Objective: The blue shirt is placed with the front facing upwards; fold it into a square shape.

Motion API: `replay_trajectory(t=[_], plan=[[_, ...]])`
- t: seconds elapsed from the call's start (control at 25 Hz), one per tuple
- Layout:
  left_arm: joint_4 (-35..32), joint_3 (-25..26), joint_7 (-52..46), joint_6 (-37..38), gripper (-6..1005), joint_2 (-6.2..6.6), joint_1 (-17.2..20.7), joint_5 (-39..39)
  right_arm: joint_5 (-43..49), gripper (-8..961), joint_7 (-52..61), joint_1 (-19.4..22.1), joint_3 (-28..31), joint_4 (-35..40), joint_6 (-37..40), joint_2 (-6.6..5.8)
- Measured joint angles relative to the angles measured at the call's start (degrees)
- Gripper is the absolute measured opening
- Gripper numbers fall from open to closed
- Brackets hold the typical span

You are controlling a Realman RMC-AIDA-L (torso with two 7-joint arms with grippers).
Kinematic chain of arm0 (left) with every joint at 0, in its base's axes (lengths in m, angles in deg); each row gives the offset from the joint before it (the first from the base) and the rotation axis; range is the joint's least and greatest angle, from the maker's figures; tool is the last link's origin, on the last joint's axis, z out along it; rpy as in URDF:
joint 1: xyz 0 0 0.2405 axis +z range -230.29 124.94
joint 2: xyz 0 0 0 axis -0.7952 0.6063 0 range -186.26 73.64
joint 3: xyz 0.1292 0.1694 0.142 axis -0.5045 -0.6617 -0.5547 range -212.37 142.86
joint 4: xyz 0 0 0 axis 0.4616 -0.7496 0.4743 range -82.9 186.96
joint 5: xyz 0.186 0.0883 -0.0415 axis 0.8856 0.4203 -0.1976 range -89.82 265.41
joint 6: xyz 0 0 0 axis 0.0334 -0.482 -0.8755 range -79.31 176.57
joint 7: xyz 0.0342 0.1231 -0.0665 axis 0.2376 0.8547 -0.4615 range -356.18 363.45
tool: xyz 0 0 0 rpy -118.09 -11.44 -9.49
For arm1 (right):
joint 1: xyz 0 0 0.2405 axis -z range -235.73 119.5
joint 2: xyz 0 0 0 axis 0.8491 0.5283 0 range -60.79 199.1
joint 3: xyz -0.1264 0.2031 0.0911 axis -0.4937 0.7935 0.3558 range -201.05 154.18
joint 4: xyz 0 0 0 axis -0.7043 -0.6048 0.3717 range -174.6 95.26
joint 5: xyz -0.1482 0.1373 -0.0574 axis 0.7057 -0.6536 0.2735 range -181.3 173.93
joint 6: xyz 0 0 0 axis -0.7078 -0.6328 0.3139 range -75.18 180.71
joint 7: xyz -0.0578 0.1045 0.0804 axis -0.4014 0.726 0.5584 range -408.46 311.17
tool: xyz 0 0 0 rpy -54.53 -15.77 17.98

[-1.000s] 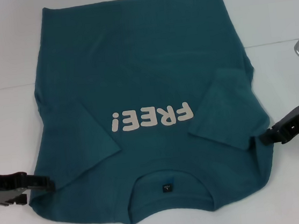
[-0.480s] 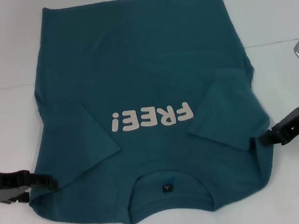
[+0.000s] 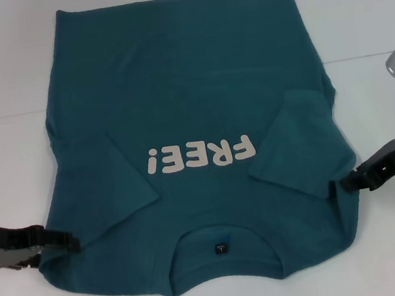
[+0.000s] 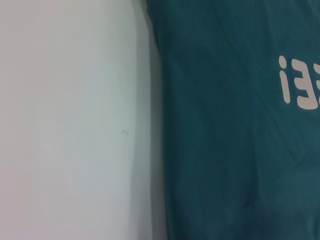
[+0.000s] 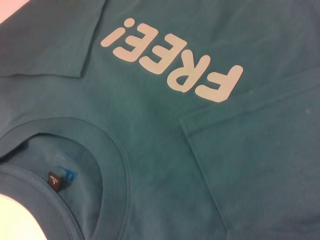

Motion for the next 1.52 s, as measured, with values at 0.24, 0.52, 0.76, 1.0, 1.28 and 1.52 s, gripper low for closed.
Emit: replay_trajectory(t=[0.24, 0.52, 0.76, 1.0, 1.28, 1.52], plan=[[0.0, -0.4, 0.0, -0.9, 845, -0.25, -0.2, 0.1, -0.1, 38, 0.0, -0.1, 0.0, 0.0, 0.0, 0.00], [0.0, -1.1, -1.4, -1.5, 657, -0.25, -0.7, 1.7, -0.1, 38, 0.0, -0.1, 0.0, 0.0, 0.0, 0.00], [0.0, -1.3, -2.1, -1.9, 382, -0.36, -0.9, 2.5, 0.0, 37, 0.0, -0.1, 0.0, 0.0, 0.0, 0.00], [0.0, -1.6, -2.1, -2.1, 156, -0.40, -0.9, 2.6, 0.0, 39, 0.0, -0.2, 0.0, 0.0, -0.1, 0.00], [0.4, -1.7, -1.0, -2.2, 30, -0.62, -0.9, 2.5, -0.2, 39, -0.7, 0.1, 0.0, 0.1, -0.1, 0.00], [0.9, -1.6, 1.8, -1.6, 32, -0.81, 0.1, 1.9, -0.2, 38, -1.6, 1.3, 0.2, 0.8, 0.4, 0.27]])
